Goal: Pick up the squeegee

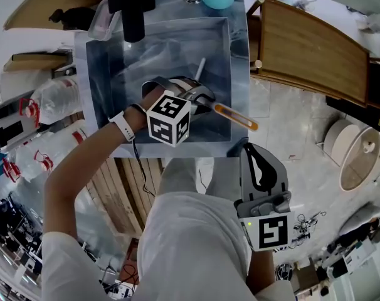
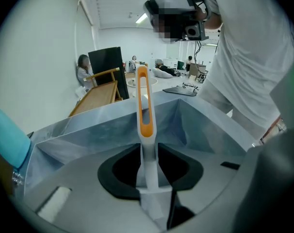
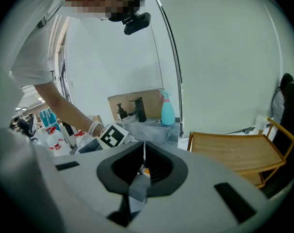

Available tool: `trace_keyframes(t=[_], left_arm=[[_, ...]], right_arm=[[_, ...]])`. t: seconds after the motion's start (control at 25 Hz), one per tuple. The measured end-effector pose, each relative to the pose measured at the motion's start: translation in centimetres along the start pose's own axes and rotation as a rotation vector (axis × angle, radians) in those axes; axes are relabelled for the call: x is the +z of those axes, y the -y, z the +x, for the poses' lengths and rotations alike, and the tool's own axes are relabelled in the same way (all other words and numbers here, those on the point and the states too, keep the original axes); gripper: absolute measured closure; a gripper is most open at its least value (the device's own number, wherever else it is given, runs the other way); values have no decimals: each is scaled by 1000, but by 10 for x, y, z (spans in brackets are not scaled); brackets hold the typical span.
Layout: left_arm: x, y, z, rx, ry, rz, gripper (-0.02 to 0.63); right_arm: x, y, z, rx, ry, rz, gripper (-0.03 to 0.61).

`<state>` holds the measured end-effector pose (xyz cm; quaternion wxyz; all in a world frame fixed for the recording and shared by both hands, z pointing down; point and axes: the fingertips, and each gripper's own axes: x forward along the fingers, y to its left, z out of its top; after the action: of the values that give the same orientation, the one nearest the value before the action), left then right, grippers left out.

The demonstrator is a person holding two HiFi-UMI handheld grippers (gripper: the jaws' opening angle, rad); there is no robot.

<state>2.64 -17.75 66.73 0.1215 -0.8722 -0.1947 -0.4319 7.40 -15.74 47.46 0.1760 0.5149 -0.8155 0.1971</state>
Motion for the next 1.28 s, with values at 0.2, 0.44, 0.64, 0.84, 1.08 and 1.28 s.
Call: trace_keyframes(t=[0.2, 0.44, 0.64, 0.84, 1.08, 1.28], left_arm=[[0, 4, 5, -45, 5, -25, 548], [0, 2, 5, -32, -2, -49, 551], [3, -3, -5, 9, 21, -110, 551], [10, -19, -26, 127, 67, -209, 550], [29, -37, -69, 298, 169, -378, 550], [43, -39, -112, 420, 279, -517, 549]], right_arm=[[-1, 0, 0, -8, 5, 29, 571], [2, 1, -4, -12, 25, 12, 571], [7, 1, -13, -21, 37, -1, 571], [15, -1, -20, -36, 46, 39, 571], [34, -1, -34, -50, 102, -19, 571], [56, -3, -46, -83, 156, -25, 571]])
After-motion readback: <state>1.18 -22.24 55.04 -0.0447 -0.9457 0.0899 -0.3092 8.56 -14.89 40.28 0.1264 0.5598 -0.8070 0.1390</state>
